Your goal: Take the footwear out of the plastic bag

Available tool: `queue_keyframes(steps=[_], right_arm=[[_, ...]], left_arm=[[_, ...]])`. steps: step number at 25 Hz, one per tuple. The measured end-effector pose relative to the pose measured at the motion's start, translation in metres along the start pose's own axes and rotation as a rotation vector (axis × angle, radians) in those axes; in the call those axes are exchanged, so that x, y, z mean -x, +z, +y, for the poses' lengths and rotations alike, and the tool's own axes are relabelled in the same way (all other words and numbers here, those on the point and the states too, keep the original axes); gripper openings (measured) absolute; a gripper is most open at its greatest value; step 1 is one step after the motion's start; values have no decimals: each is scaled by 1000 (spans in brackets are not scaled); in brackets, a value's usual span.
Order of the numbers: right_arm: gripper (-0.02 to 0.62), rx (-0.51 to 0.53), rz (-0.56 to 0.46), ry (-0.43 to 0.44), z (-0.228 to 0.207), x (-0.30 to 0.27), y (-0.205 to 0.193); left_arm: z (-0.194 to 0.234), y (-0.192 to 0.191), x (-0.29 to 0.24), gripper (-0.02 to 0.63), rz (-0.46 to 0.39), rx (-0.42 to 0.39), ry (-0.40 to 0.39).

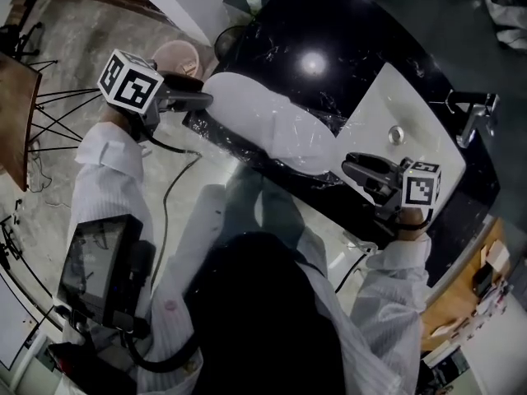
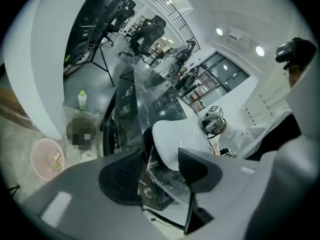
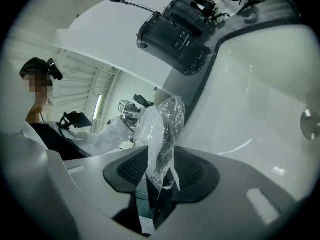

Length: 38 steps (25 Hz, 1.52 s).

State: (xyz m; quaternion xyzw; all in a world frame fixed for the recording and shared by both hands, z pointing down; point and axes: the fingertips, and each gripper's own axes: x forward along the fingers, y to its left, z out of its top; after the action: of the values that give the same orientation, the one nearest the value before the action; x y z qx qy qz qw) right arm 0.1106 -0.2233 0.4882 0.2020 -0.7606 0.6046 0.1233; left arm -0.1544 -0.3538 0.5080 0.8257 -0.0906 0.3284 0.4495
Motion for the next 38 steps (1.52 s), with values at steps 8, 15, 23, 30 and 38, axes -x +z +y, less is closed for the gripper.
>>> queue_keyframes(steps=[8, 15, 23, 30, 38], right_arm=[[85, -6, 69, 56, 3, -21, 1], [51, 50, 101, 144, 19, -31, 1], [43, 115, 88, 187, 30, -26, -5], [43, 115, -103, 184, 37, 0, 7], [41, 138, -366, 202, 56, 37, 21]], left_arm=[[-5, -1, -1, 233, 51, -18, -70], [-10, -2, 6, 236, 7, -2, -126], [-27, 7, 25, 78, -115, -12, -151], [-66, 20, 44, 46, -290, -8, -192], [-96, 22, 55, 43, -429, 21, -205]])
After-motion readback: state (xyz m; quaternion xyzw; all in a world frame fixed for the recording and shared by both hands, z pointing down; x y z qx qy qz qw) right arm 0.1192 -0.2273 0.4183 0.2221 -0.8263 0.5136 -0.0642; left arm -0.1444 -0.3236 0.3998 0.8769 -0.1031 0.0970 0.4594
